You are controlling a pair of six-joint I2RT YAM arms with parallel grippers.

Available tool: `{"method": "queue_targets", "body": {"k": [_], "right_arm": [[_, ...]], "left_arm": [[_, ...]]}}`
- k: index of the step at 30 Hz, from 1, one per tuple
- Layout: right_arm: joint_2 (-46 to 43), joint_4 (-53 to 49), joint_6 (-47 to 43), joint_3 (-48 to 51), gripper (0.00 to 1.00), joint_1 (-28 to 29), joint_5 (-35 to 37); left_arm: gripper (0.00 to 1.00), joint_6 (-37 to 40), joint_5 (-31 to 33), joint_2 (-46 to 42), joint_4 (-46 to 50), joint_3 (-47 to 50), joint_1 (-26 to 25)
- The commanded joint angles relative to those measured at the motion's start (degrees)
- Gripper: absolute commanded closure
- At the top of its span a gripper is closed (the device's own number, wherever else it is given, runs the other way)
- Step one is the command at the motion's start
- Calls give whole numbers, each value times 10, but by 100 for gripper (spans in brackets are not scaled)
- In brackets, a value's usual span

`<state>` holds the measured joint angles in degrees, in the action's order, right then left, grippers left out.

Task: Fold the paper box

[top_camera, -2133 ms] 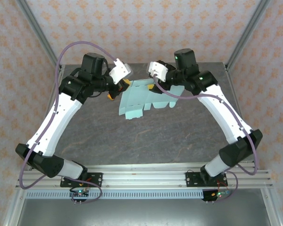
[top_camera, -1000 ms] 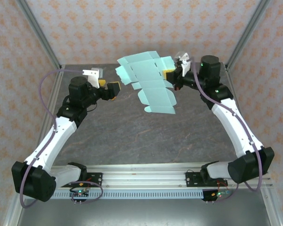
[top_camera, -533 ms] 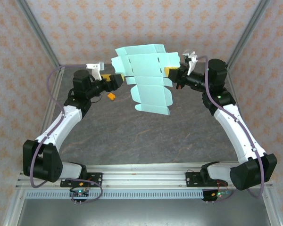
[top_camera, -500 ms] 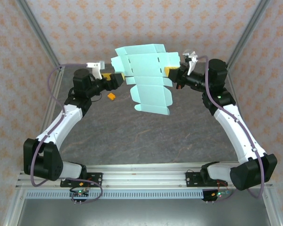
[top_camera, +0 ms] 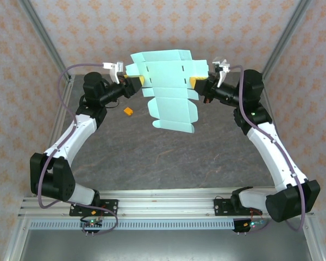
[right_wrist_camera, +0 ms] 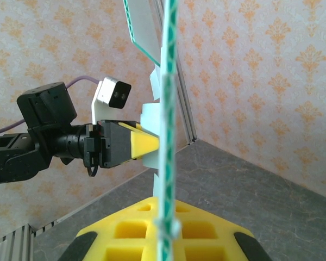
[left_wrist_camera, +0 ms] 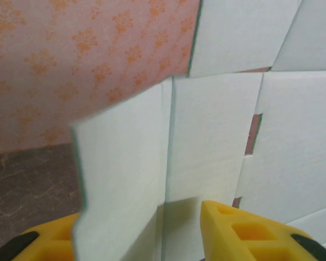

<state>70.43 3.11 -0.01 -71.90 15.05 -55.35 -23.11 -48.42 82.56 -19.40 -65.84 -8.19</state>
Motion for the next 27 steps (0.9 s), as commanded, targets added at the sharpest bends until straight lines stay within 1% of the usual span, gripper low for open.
{"method": "queue_targets", "body": {"k": [1, 4, 5, 7, 10, 11, 13, 15, 17, 18, 21, 24, 27], "right_arm": [[-1, 33, -1, 10, 100, -3, -8], [4, 23, -13, 16, 100, -6, 0], [6, 17, -19, 18, 100, -7, 2], [8, 2, -33, 22, 100, -9, 4], [9, -41, -79, 21, 95, -10, 9], [9, -69, -109, 18, 89, -11, 9], [6, -139, -175, 3, 75, -12, 26], [-4, -205, -234, -14, 59, -12, 76], [-17, -231, -261, -23, 51, -12, 114], [-23, -238, -273, -26, 44, -12, 121], [-23, -274, -304, -51, 37, -12, 104], [-20, -339, -347, -87, 33, -7, 78], [-6, -383, -381, -115, 30, 5, 72]], "left_arm": [[70, 46, -36, -13, -1, -22, 3], [79, 110, -41, -29, 58, -26, 1], [81, 131, -47, -33, 79, -29, 1], [88, 182, -59, -41, 127, -37, 1], [95, 252, -76, -46, 204, -57, 1], [96, 281, -83, -46, 242, -66, 1], [98, 348, -101, -45, 324, -94, 1], [99, 424, -107, -40, 424, -125, 0], [100, 481, -108, -37, 494, -146, 1], [100, 497, -110, -37, 514, -152, 1], [100, 506, -122, -38, 526, -157, 1], [100, 507, -122, -36, 538, -164, 1], [100, 518, -127, -38, 552, -166, 1]]}}
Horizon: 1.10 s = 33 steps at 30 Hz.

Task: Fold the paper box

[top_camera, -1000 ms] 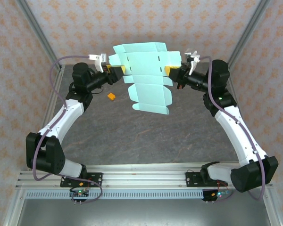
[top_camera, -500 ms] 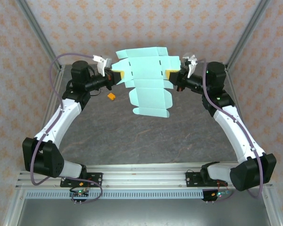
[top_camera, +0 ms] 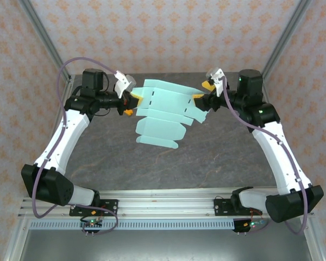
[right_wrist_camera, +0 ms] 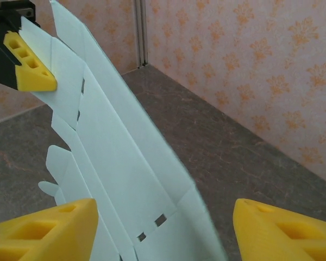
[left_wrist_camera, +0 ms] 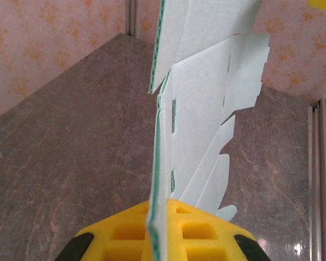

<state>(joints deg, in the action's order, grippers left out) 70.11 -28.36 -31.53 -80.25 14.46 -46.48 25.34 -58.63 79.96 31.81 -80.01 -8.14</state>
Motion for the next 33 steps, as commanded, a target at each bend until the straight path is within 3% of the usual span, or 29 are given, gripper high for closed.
{"method": "queue_targets", "body": {"k": [1, 8, 14, 22, 33], "right_arm": [[1, -79, -76, -39, 28, 15, -13], [103, -203, -168, -149, 22, 32, -79], [160, -243, -250, -220, 21, 29, -67], [242, -385, -340, -307, 23, 22, -121], [286, -442, -384, -326, 63, 13, -174]], "left_arm": [[100, 36, -26, -13, 43, -24, 1], [100, 44, -53, -12, 45, -22, 1], [100, 91, -78, -10, 88, -32, 1], [100, 102, -94, -8, 97, -36, 1], [100, 102, -96, -9, 102, -41, 1]]}}
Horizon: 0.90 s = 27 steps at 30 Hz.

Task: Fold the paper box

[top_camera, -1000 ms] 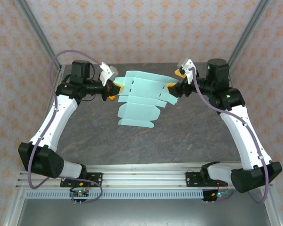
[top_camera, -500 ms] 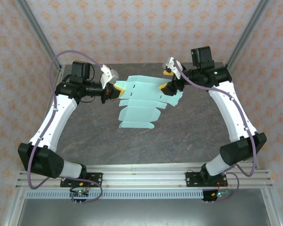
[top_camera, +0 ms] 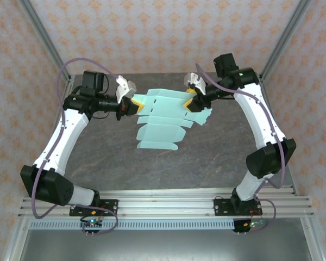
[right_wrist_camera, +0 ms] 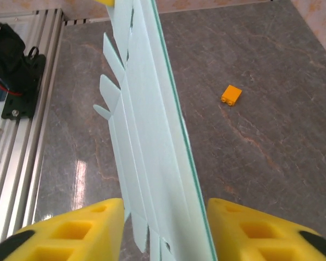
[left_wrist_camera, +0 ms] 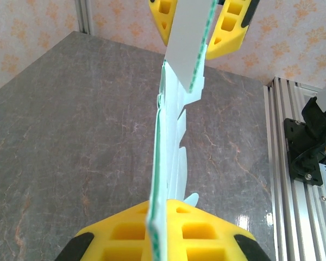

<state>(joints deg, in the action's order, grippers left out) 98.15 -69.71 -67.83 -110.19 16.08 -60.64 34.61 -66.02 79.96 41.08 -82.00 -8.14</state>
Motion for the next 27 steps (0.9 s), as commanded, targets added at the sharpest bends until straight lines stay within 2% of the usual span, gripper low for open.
{"method": "queue_targets", "body": {"k": [1, 5, 12, 27], "right_arm": [[7, -30, -21, -30, 67, -3, -34], [10, -29, -23, -30, 73, -4, -34], [4, -14, -4, -29, 62, -12, -33], [-2, 8, 11, -41, 60, -17, -45]], "left_arm": [[100, 9, -22, -9, 9, -21, 1], [100, 8, -21, -8, 8, -22, 1], [100, 9, -20, -4, 11, -23, 0], [100, 14, -22, -4, 15, -23, 0]]}}
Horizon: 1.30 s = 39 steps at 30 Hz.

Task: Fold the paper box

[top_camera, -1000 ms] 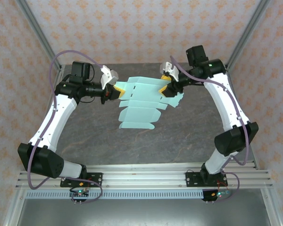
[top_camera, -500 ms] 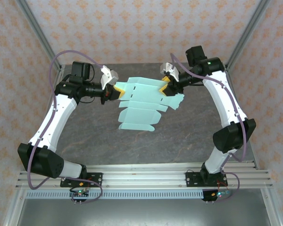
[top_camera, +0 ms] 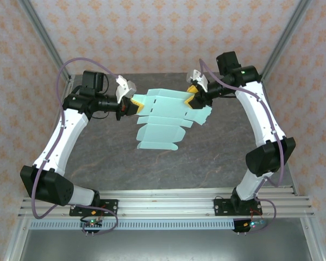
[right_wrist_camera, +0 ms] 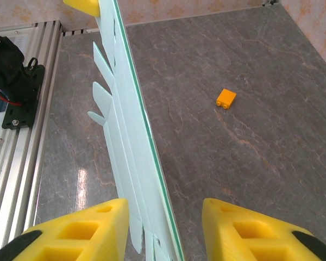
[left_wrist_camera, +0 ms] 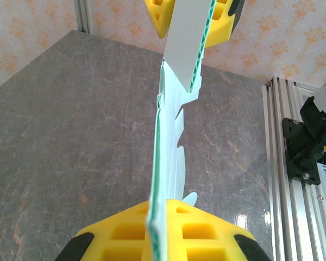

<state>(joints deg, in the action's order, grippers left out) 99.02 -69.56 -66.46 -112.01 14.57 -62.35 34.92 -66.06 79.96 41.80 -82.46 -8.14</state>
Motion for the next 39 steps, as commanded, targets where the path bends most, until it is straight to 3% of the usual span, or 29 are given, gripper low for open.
{"method": "queue_targets", "body": {"k": [1, 4, 12, 16, 23, 29, 35, 39], "right_arm": [[-11, 5, -3, -25, 60, -2, -30], [-11, 4, -5, -28, 61, -2, -34], [-7, 0, -7, -30, 78, -4, -31], [-5, 0, -7, -30, 81, -4, -35], [-2, 10, 1, -27, 99, -3, -19], [-16, 56, 25, -1, 100, -3, 32], [-13, 35, 4, -9, 100, -3, 30], [-20, 27, -3, -7, 100, -8, 33]], "left_arm": [[100, 10, -21, -4, 8, -18, 0], [100, 14, -21, -3, 11, -18, 0], [100, 15, -21, -2, 11, -19, 0], [100, 15, -23, -1, 11, -19, 0], [100, 11, -27, 0, 10, -20, -1], [100, -3, -26, 2, 6, -19, -4], [100, -4, -16, 2, 8, -22, -4], [88, -10, 1, 2, 5, -20, -3]]}}
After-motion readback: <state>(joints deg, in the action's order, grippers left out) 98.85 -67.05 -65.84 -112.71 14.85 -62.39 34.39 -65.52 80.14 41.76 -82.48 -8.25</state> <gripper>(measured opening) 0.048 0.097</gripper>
